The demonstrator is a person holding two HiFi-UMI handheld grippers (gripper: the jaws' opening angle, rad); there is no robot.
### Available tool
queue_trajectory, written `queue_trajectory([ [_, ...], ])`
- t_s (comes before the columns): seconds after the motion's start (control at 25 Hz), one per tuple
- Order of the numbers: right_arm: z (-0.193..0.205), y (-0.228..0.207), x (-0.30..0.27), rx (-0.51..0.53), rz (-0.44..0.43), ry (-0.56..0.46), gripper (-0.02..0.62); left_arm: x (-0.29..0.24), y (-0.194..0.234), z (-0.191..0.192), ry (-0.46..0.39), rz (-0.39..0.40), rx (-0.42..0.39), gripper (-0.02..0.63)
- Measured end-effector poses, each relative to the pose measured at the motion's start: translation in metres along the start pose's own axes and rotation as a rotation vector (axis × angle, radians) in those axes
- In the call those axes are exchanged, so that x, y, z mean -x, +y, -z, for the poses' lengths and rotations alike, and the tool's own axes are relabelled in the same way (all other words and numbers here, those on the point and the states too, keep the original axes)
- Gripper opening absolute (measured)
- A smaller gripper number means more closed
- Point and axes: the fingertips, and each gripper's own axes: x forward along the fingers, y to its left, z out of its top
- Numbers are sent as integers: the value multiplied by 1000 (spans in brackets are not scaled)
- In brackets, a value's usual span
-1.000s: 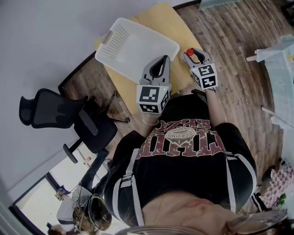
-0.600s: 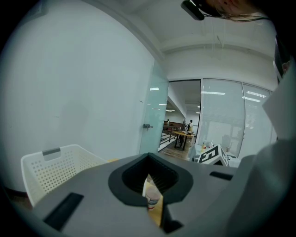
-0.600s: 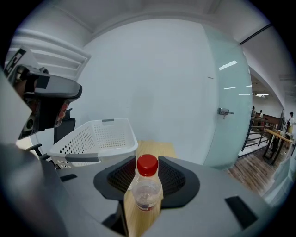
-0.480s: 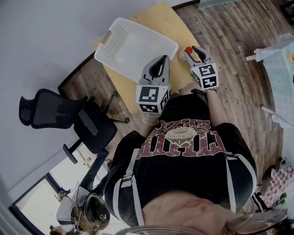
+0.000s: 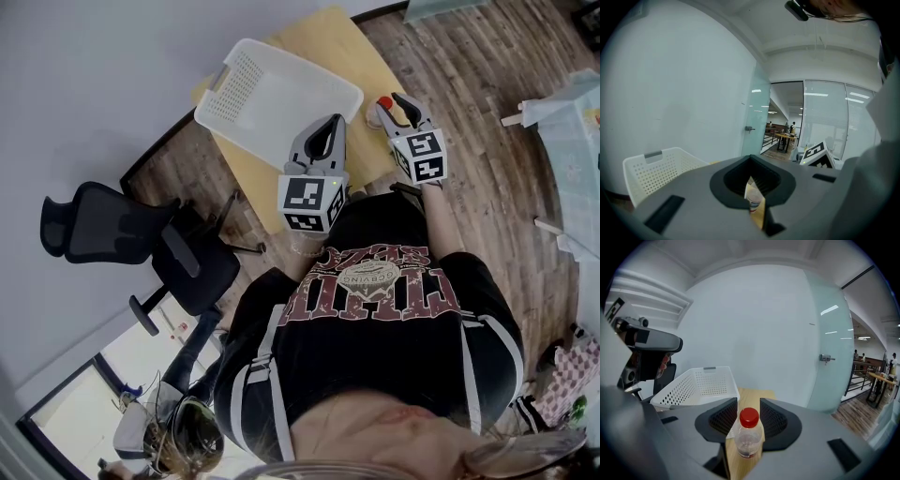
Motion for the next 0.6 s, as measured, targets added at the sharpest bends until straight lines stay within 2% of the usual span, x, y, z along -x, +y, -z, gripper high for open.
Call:
queue_trajectory([
  [0.6,-30,-6,6,0,13,-52,155,0,3,-6,-16,-7,-4,46],
])
